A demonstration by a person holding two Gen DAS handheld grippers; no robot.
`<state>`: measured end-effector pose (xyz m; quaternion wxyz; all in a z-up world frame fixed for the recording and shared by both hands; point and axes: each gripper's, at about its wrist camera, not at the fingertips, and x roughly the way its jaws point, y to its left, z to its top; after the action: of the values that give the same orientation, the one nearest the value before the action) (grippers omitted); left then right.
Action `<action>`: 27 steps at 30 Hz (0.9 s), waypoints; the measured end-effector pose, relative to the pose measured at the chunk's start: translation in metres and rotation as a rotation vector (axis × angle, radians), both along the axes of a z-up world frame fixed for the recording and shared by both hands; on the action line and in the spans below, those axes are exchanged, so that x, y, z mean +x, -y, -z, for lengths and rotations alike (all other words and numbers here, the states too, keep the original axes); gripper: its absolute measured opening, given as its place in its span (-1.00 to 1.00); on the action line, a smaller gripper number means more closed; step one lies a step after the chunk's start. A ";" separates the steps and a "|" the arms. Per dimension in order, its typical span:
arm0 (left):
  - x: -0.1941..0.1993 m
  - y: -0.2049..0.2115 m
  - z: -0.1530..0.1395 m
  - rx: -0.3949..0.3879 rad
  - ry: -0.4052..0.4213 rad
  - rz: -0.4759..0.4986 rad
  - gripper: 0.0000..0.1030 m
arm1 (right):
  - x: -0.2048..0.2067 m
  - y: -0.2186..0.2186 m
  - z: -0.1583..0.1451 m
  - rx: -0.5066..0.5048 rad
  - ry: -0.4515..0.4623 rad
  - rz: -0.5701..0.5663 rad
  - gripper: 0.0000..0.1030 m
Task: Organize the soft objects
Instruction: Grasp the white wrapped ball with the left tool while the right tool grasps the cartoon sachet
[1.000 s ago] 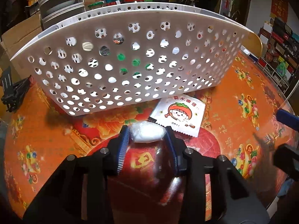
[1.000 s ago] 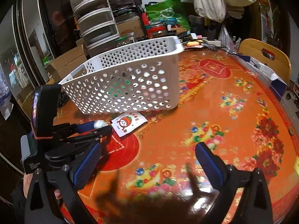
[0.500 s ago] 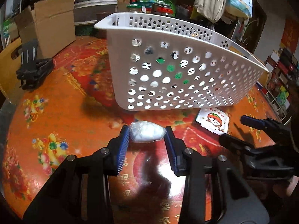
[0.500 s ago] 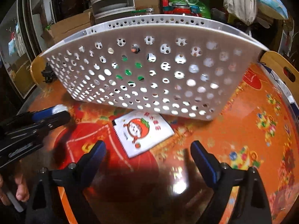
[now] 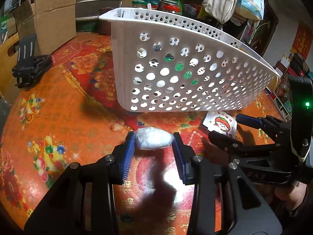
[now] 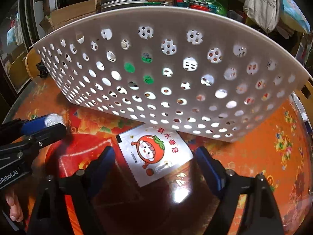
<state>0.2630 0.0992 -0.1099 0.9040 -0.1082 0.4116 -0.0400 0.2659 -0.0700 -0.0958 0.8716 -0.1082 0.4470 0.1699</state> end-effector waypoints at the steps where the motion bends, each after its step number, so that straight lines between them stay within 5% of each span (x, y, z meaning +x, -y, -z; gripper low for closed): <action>1: 0.000 0.000 0.000 0.000 -0.001 -0.001 -0.30 | 0.001 -0.003 0.000 0.001 0.004 -0.002 0.44; 10: 0.003 0.000 0.002 0.008 -0.008 0.001 -0.30 | -0.004 -0.004 -0.004 0.014 0.019 -0.039 -0.12; 12: 0.003 -0.001 0.003 0.007 -0.010 0.000 -0.30 | -0.009 0.003 -0.004 0.030 0.019 -0.041 -0.68; 27: -0.001 0.004 0.001 0.018 0.014 0.020 -0.30 | -0.058 0.037 -0.033 0.147 0.081 -0.042 -0.85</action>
<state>0.2617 0.0951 -0.1106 0.9074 -0.0954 0.4066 -0.0461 0.2082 -0.1073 -0.0625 0.8907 -0.0598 0.3955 0.2159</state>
